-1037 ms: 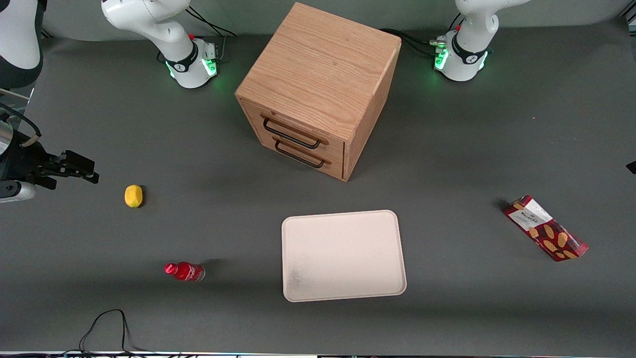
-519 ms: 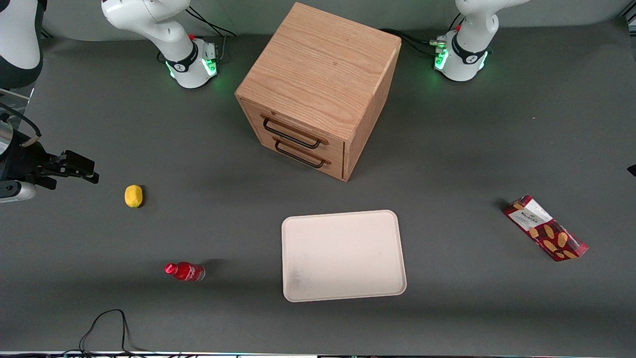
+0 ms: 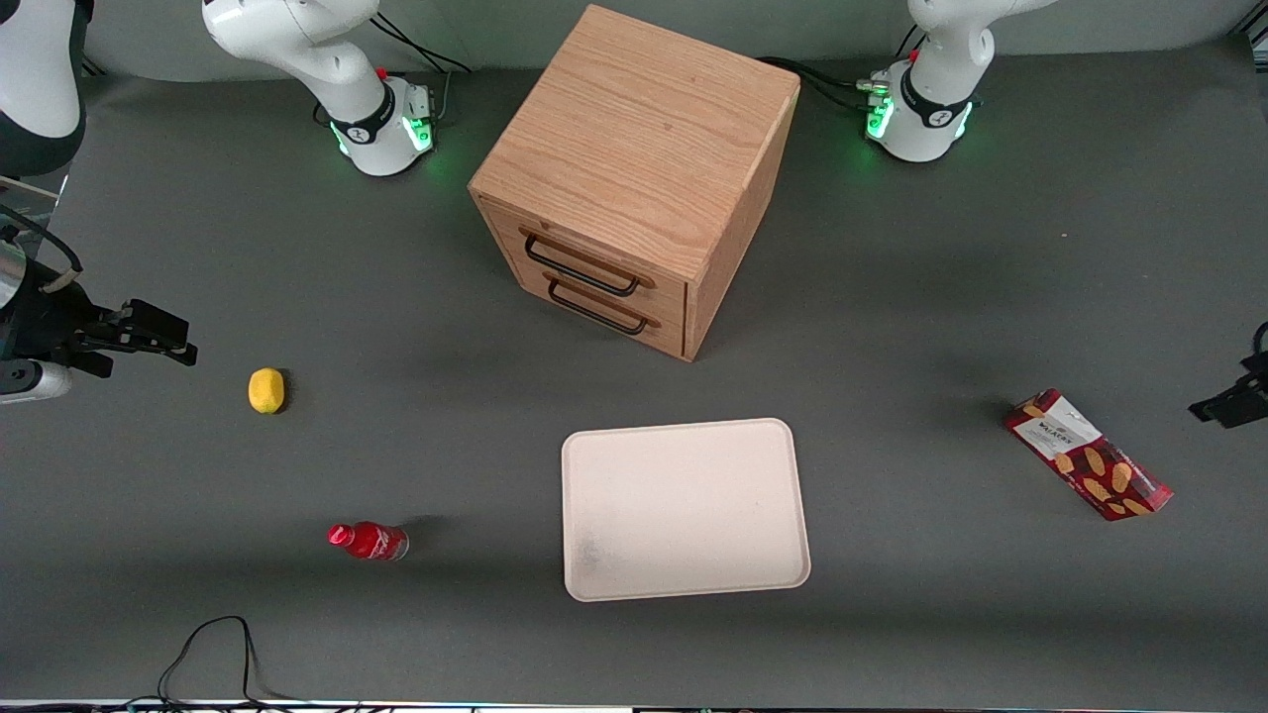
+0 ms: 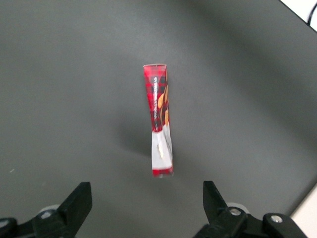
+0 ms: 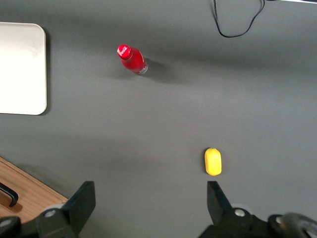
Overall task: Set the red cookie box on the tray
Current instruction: 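Lower the left gripper over the red box and close on it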
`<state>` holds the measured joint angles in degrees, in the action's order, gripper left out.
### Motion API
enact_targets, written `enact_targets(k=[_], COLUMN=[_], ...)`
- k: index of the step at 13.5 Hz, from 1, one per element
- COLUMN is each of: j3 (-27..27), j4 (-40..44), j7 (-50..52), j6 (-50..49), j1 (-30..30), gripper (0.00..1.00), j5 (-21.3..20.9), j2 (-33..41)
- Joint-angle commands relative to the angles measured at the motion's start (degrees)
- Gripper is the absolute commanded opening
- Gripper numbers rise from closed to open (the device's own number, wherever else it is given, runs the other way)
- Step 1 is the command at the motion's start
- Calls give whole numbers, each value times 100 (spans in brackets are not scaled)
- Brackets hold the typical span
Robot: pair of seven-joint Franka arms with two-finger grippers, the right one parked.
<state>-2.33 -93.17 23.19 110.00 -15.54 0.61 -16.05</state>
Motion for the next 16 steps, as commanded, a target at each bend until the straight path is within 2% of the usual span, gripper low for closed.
enact_targets(k=[1, 4, 6, 11, 13, 14, 15, 16], j3=[-22, -22, -22, -31, -31, -31, -31, -31], j4=[-1051, -1676, -1740, -1766, -1731, -1705, -1652, -1617], j7=[238, 326, 580, 818, 827, 836, 836, 819], j6=[1194, 2461, 2981, 3799, 3792, 3748, 3722, 3687], j1=[-19, -19, 7, 43, 43, 43, 43, 43], gripper=[100, 100, 100, 100, 100, 83, 47, 15], j5=[0, 0, -8, 0, 0, 0, 0, 9], j2=[112, -204, -494, -1074, -1163, -1198, -1233, -1225])
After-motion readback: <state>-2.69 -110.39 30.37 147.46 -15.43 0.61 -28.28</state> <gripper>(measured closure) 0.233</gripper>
